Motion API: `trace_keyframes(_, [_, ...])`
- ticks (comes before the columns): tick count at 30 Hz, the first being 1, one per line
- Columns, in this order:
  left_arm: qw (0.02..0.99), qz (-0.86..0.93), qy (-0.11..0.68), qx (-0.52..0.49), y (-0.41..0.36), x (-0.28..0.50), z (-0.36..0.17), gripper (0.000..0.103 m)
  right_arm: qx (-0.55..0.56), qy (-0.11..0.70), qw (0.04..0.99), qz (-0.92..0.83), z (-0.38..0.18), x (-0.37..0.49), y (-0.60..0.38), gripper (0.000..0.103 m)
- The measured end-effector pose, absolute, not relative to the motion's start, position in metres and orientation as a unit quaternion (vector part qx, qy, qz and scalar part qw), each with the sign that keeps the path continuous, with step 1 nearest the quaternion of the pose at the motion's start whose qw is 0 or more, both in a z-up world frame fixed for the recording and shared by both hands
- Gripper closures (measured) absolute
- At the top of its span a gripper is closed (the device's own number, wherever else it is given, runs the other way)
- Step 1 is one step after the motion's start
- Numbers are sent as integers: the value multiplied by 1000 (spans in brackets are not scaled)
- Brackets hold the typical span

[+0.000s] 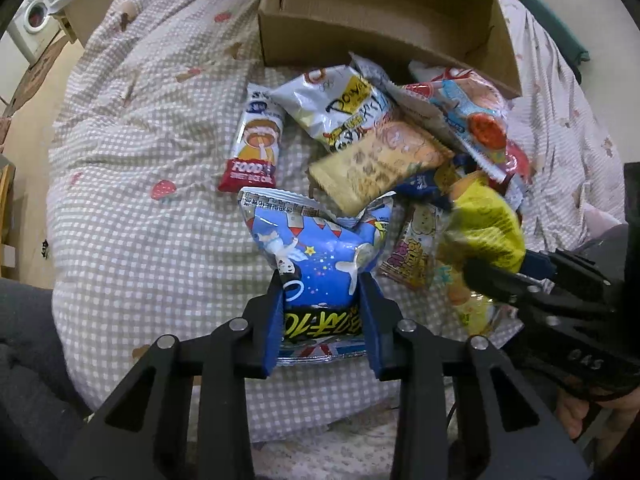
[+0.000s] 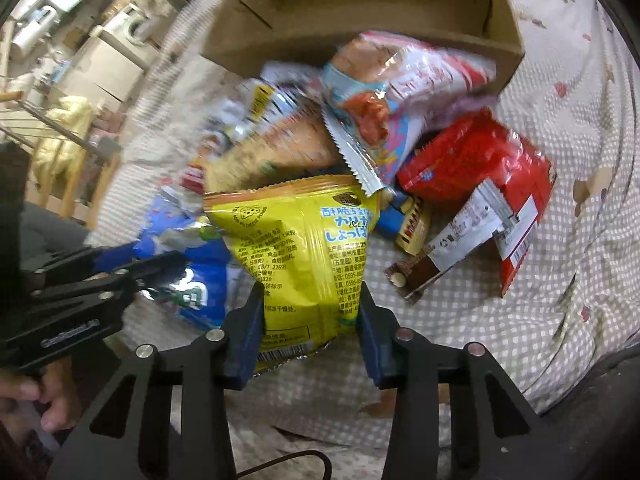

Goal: Organize snacks
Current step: 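Grasp the blue chip bag with left tool while right tool grasps yellow chip bag, then lower both bags into the box and open both tools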

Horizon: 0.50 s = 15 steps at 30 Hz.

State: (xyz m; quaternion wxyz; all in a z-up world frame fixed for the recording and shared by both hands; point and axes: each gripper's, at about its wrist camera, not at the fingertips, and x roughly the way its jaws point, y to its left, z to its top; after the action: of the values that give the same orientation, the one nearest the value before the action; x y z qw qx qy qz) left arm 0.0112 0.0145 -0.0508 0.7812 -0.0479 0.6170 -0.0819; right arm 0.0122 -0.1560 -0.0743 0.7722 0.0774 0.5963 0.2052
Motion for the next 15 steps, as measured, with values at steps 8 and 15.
trace_keyframes(8, [815,-73,573,-42,31,2,-3,73,143,524,806,236,-31,-6,-192,60])
trace_keyframes(15, [841,-71,534,-50,39,17,40,74,178,517,795,264,-8,-20,-204,60])
